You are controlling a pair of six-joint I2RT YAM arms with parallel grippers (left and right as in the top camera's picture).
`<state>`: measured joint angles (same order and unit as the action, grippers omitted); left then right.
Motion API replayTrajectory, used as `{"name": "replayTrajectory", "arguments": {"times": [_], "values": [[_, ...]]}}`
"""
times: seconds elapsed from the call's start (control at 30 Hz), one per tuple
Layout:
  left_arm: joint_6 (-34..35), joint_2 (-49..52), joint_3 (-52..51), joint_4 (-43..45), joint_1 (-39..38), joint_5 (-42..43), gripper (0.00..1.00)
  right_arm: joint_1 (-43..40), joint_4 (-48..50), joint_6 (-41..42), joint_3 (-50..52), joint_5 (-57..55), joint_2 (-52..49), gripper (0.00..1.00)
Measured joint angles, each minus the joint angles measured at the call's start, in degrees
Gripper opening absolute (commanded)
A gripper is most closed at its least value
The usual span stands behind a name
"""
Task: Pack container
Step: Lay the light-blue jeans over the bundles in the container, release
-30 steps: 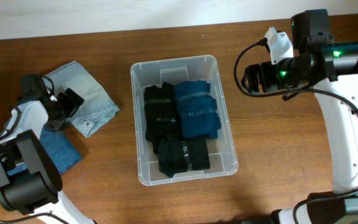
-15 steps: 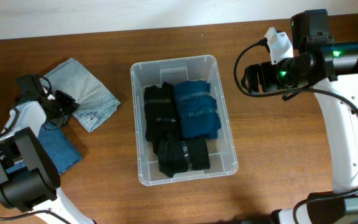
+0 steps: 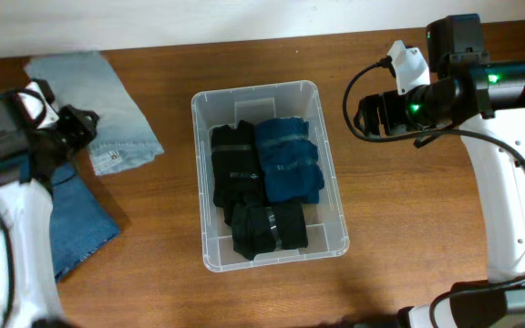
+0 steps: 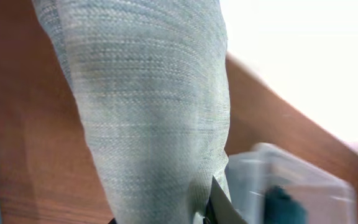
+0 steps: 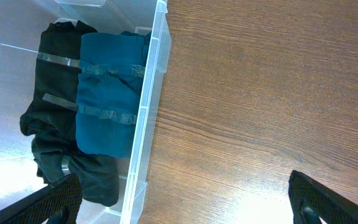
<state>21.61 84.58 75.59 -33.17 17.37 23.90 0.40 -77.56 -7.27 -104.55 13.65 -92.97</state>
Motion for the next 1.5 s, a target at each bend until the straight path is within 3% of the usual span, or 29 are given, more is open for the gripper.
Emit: {"name": "replayTrajectory", "arguments": {"times": [0.13, 0.3, 0.5, 0.63, 0.93, 1.13, 1.37, 1.5], "values": [[-2.21, -6.1, 0.0, -0.09, 0.07, 8.26, 0.01, 0.0, -0.02, 0.09, 0.0, 0.0, 0.0, 0.98], [-15.28, -9.79, 0.0, -5.2, -1.22, 27.89, 0.0, -5.11, -0.13, 6.08, 0.0, -2.21, 0.0, 0.98], [-25.77, -10.12, 0.0, -9.03, -10.51, 31.34, 0.0, -13.44, -1.99, 8.52, 0.0, -3.15, 0.0, 0.98], [-30.29, -10.12, 0.0, -12.57, -18.01, 29.68, 0.0, -15.19, -2.03, 8.81, 0.0, -3.21, 0.0, 0.98], [-51.34, -6.21, -0.04, -25.7, -36.33, 14.82, 0.0, -16.35, -2.19, 9.01, 0.0, -3.23, 0.0, 0.98], [-63.8, -2.1, -0.07, -25.24, -40.57, 6.78, 0.0, -16.35, -2.19, 9.03, 0.0, -3.23, 0.0, 0.98], [-72.63, -1.53, -0.07, -23.87, -43.5, 2.12, 0.0, -16.35, -2.19, 9.01, 0.0, -3.23, 0.0, 0.98], [-74.84, -1.53, -0.07, -27.93, -44.06, 1.27, 0.0, -16.35, -2.19, 9.05, 0.0, -3.23, 0.0, 0.98]]}}
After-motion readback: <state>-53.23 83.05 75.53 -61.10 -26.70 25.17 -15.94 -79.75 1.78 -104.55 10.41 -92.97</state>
